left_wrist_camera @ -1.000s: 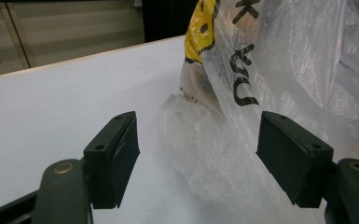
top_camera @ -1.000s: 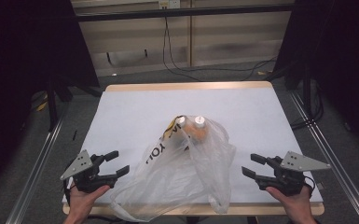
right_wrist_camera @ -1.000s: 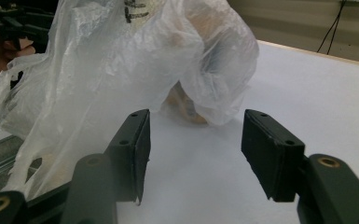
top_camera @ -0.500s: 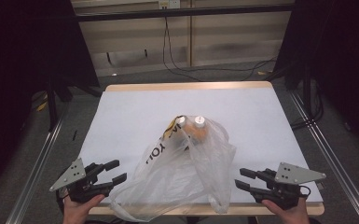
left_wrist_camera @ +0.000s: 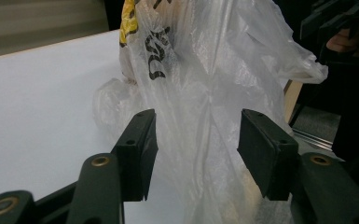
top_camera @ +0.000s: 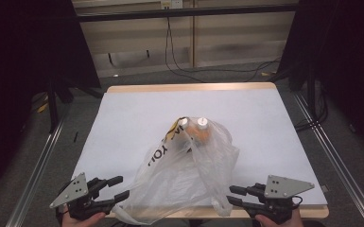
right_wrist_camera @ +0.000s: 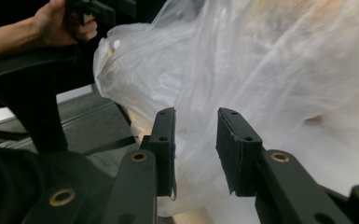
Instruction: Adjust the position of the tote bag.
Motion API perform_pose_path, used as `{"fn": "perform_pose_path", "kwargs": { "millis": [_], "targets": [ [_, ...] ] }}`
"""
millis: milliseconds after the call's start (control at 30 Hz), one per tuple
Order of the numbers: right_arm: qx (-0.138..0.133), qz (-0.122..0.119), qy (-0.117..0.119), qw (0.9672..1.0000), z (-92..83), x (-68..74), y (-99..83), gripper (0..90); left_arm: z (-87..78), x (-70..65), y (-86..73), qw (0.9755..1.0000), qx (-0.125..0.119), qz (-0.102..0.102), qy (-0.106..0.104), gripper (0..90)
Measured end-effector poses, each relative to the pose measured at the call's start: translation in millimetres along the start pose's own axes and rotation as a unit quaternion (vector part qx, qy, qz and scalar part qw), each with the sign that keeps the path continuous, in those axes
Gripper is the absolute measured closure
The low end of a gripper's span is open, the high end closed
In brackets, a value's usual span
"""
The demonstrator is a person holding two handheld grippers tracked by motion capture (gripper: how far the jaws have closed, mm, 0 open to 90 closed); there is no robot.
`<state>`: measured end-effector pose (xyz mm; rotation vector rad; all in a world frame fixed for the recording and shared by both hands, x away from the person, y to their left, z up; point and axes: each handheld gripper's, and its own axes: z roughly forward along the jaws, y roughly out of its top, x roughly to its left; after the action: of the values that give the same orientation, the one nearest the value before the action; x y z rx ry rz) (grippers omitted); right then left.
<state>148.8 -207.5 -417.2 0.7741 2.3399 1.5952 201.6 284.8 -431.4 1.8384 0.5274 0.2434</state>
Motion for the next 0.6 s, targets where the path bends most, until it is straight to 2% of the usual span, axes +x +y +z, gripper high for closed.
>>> {"fn": "perform_pose_path", "kwargs": {
  "millis": [167, 200, 233, 333, 400, 500, 567, 600],
  "targets": [
    [0.016, -0.005, 0.011, 0.9998, 12.6, 3.8, -0.9, 62.1, 1.6, 1.5, -3.4, 0.9999, 0.015, -0.002, 0.000, 43.1],
    [0.024, -0.004, 0.013, 0.9996, 15.4, 4.4, -1.1, 60.9, 2.3, 4.0, -4.6, 0.9999, 0.014, 0.005, -0.006, 42.6],
    [0.028, -0.005, 0.017, 0.9994, 19.1, 4.1, -1.4, 60.3, 2.4, 4.5, -5.8, 0.9997, 0.023, 0.001, -0.001, 42.6],
    [0.035, -0.008, 0.023, 0.9991, 22.6, 4.5, -1.4, 60.1, 4.0, 8.0, -7.9, 0.9995, 0.030, -0.004, 0.005, 42.7],
    [0.042, -0.009, 0.033, 0.9985, 28.5, 4.1, -1.4, 59.0, 6.9, 9.5, -9.2, 0.9994, 0.033, -0.004, -0.008, 44.8],
    [0.048, -0.014, 0.037, 0.9981, 32.6, 4.8, -1.5, 58.6, 8.9, 10.4, -10.2, 0.9990, 0.044, 0.000, -0.009, 46.1],
    [0.063, -0.011, 0.032, 0.9974, 38.0, 6.3, -1.2, 58.0, 9.9, 8.1, -9.7, 0.9989, 0.046, 0.003, -0.009, 47.0],
    [0.063, -0.011, 0.032, 0.9974, 38.0, 6.3, -1.2, 58.0, 10.8, 7.3, -9.7, 0.9988, 0.047, 0.005, -0.017, 47.0]
  ]
}}
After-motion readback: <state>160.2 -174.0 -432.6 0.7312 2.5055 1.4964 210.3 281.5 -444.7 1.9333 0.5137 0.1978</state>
